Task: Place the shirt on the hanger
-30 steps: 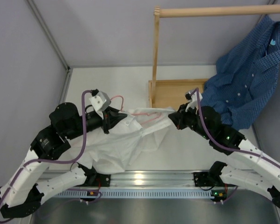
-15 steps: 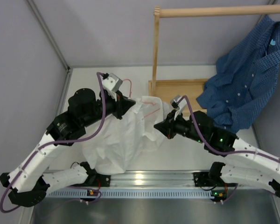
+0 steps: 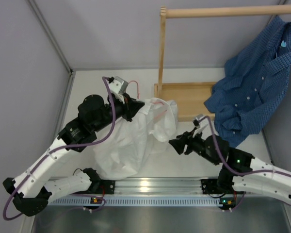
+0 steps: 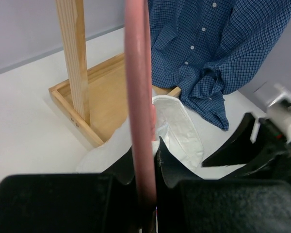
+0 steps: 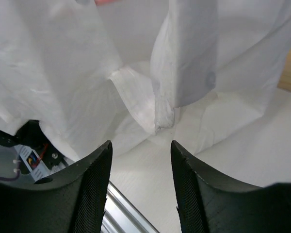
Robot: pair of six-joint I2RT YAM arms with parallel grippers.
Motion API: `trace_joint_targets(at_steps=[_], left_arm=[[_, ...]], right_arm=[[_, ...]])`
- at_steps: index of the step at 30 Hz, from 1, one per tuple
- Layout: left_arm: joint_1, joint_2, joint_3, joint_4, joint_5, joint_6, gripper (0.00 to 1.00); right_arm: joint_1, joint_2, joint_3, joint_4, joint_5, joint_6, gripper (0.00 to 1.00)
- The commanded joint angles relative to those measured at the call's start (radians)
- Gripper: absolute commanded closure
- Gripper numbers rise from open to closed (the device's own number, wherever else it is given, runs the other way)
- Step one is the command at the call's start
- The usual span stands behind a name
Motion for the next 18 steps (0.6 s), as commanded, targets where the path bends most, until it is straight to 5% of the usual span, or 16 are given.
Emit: trace_joint_targets(at_steps=[1, 5, 9, 18], left_arm=[[0.007, -0.048, -0.092, 0.15, 0.066, 0.055, 1.0], [0.007, -0.084, -0.232, 0.275, 0.387, 0.078, 1.0], [0.007, -0.069, -0.312, 0.441, 0.689, 0.005, 1.0], [-0.006, 0.044, -0.28, 0.478, 0.924, -0.049, 1.0]], right_arm=[[0.013, -0.193, 0.028, -0.188, 0.077, 0.012, 0.49], [0.013, -0.31, 0.175, -0.355, 0.043, -0.043, 0.46], [0.013, -0.184, 0.354, -0.415, -0.045, -0.15, 0.46], [0.015, 0.066, 0.599, -0.333, -0.384, -0.341, 0.53]])
